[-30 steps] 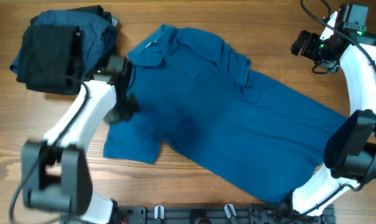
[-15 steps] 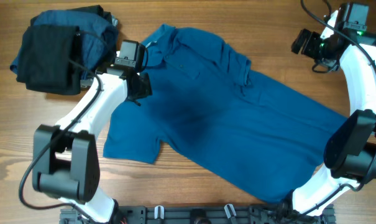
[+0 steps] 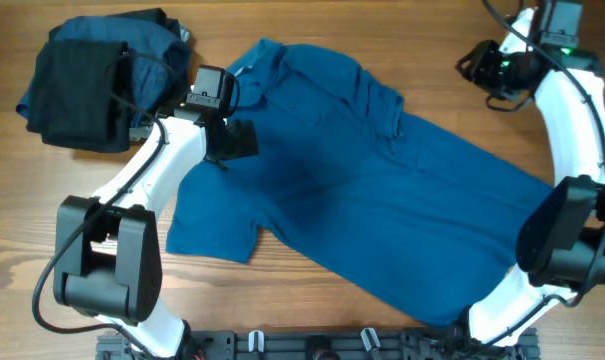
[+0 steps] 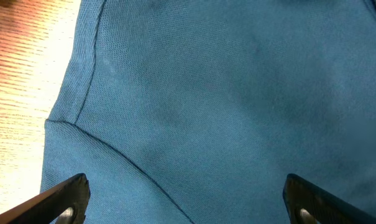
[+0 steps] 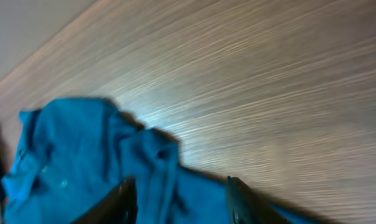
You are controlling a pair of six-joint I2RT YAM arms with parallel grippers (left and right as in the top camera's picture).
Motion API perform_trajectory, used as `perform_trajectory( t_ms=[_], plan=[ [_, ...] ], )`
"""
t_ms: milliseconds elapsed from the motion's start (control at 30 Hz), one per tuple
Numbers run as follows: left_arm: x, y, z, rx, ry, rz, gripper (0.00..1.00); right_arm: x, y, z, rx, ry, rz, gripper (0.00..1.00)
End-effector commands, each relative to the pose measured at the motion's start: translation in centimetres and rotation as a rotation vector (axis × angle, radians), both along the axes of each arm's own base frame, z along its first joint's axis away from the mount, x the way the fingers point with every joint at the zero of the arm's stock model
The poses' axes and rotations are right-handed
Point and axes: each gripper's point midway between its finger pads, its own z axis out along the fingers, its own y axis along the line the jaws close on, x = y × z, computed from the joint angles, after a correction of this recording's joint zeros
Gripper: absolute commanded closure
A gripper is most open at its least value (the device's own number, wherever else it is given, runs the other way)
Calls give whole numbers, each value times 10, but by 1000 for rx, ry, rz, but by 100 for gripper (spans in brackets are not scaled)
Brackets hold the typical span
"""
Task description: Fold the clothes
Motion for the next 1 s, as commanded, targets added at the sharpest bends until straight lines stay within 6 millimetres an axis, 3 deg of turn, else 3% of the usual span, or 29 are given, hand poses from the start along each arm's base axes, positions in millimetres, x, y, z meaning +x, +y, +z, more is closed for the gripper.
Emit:
perform_trajectory(
  t_ms=[0,167,267,500,700,967],
  plan=[
    [-2,-1,0,-9,5,-8,0,6,57,-21,74,56,41,54],
    [-2,-1,0,-9,5,-8,0,8,93,-63,69,156,-37,52],
    [-2,-1,0,-9,5,-8,0,13,101,-78,85,176,-68,53],
    [-2,-1,0,-9,5,-8,0,30,97,-97,93,153,-146,57],
    [-2,-1,0,-9,5,-8,0,28,84,-101,54,174,-242,60],
    [-2,-1,0,-9,5,-8,0,21,85,-116,71,227,-287,60]
  ],
)
